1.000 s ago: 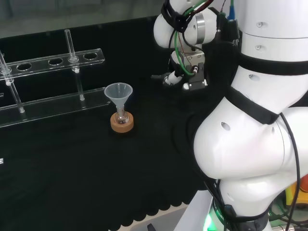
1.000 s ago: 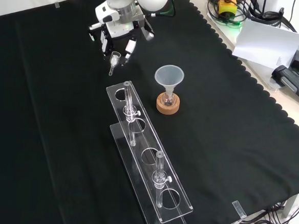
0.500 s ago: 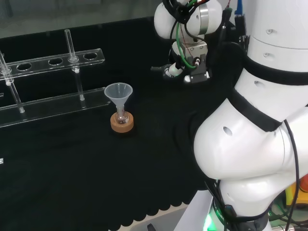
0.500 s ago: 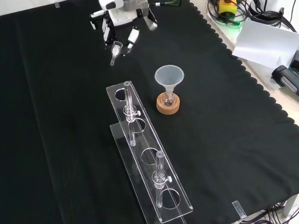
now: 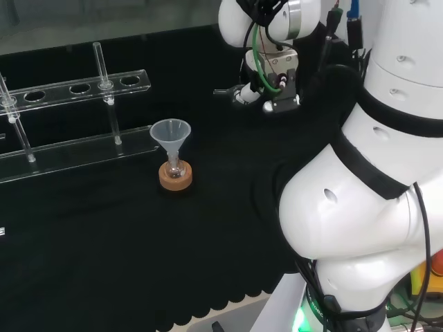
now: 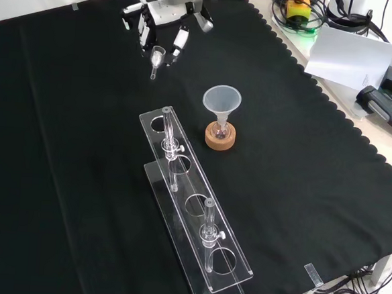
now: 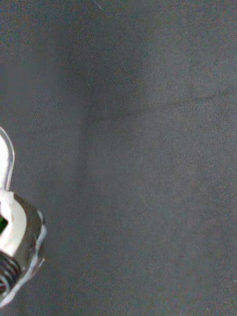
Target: Pick up the weighing funnel.
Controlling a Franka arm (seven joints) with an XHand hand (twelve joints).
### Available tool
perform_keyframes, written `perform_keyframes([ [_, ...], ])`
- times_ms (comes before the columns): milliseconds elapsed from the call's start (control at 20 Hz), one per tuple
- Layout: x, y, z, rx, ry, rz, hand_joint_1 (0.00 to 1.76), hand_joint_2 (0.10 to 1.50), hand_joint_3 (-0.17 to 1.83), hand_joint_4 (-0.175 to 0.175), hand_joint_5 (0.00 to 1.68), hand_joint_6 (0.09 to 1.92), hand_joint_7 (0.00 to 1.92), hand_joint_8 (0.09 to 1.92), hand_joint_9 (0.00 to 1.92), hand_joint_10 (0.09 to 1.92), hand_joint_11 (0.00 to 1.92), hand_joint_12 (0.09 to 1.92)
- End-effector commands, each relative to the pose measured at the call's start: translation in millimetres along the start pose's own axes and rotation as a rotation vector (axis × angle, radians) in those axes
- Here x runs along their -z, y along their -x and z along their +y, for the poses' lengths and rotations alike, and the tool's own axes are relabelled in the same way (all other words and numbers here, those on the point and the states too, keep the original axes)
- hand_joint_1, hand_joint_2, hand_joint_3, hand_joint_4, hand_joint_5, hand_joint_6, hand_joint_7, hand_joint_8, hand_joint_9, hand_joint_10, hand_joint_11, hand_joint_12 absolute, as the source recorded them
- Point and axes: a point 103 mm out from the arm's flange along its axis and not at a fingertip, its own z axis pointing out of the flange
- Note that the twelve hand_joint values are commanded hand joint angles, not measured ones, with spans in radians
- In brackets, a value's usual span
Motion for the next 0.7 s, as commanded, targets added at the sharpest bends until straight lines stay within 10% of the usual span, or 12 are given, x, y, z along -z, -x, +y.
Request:
perform_keyframes([
  [50,5.7,-6.4,-3.1,-0.003,-0.001,-0.009,1.11,0.84,0.23,0.175,1.37,0.35,1.57,0.09,1.17,0.17,0.0,1.56],
  [700,9.0,-0.6,-3.2,-0.016,0.013,-0.002,1.11,0.84,0.24,0.175,1.37,0.35,1.57,0.09,1.16,0.16,0.0,1.56],
])
